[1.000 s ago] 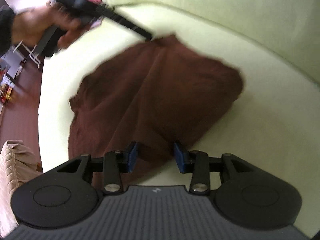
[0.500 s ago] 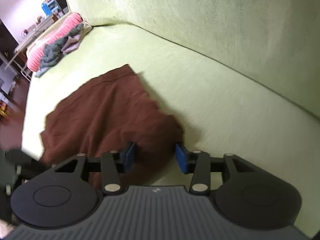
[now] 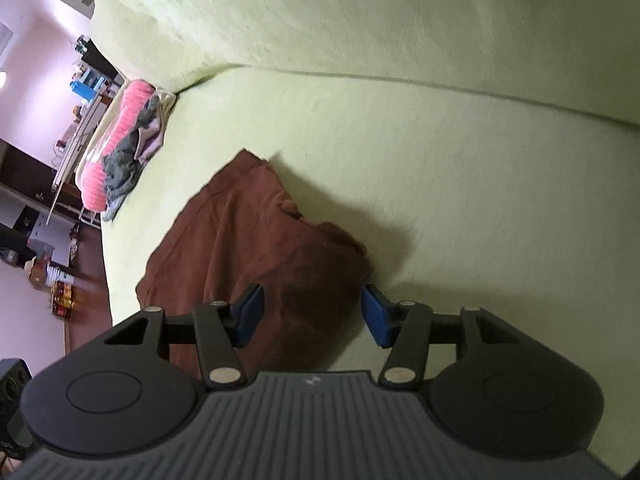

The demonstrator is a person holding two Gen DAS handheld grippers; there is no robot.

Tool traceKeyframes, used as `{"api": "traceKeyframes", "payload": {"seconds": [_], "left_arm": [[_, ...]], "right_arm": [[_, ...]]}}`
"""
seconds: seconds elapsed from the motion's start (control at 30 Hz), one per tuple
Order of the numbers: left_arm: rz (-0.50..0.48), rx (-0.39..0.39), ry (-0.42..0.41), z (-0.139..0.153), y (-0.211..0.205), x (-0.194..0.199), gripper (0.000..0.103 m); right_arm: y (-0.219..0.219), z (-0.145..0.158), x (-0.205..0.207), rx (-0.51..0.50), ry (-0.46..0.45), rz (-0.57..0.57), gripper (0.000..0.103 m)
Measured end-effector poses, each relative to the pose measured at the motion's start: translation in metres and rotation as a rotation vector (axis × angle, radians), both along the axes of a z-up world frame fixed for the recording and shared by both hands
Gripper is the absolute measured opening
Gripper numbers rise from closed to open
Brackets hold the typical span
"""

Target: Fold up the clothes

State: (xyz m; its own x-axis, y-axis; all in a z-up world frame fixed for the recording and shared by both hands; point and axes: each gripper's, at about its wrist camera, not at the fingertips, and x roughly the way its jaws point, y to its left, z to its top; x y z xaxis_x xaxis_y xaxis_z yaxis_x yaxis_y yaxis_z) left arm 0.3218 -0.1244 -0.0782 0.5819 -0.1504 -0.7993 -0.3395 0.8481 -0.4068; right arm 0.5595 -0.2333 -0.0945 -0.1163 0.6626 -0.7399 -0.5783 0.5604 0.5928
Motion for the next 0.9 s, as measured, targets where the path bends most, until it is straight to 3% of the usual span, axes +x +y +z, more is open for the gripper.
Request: {"api": "traceKeyframes", "payload": {"seconds": [0.07, 0.2, 0.27, 0.57, 0.67, 0.8, 0.9], "left_arm": [[-0.003, 0.014, -0.001, -0.005, -0.002, 0.0, 0.036], [0.026, -0.021, 0.005, -0.014, -0.004, -0.012, 0.036], [0.029, -0.02, 0.006, -0.013, -0.005, -0.017, 0.036], [0.122, -0.025, 0.011, -0.013, -0.015, -0.02, 0.037], [0.143, 0.008, -0.012, 0.0, -0.022, -0.025, 0.039], [0.142, 0.036, -0.021, 0.006, -0.026, -0.033, 0.039], [0.089, 0.036, 0.013, -0.008, -0.03, -0.032, 0.039]], "right_arm": [[0.003, -0.008, 0.004, 0.006, 0.044, -0.033, 0.049], [0.006, -0.017, 0.011, -0.006, 0.091, -0.098, 0.022], [0.003, -0.02, 0.014, -0.012, 0.105, -0.123, 0.019], [0.014, -0.019, 0.014, -0.057, 0.065, -0.096, 0.018], [0.01, -0.015, 0.015, -0.064, 0.079, -0.108, 0.028], [-0.004, 0.005, 0.0, -0.036, 0.065, -0.104, 0.032], [-0.012, 0.01, -0.019, -0.033, 0.055, -0.06, 0.032]]}}
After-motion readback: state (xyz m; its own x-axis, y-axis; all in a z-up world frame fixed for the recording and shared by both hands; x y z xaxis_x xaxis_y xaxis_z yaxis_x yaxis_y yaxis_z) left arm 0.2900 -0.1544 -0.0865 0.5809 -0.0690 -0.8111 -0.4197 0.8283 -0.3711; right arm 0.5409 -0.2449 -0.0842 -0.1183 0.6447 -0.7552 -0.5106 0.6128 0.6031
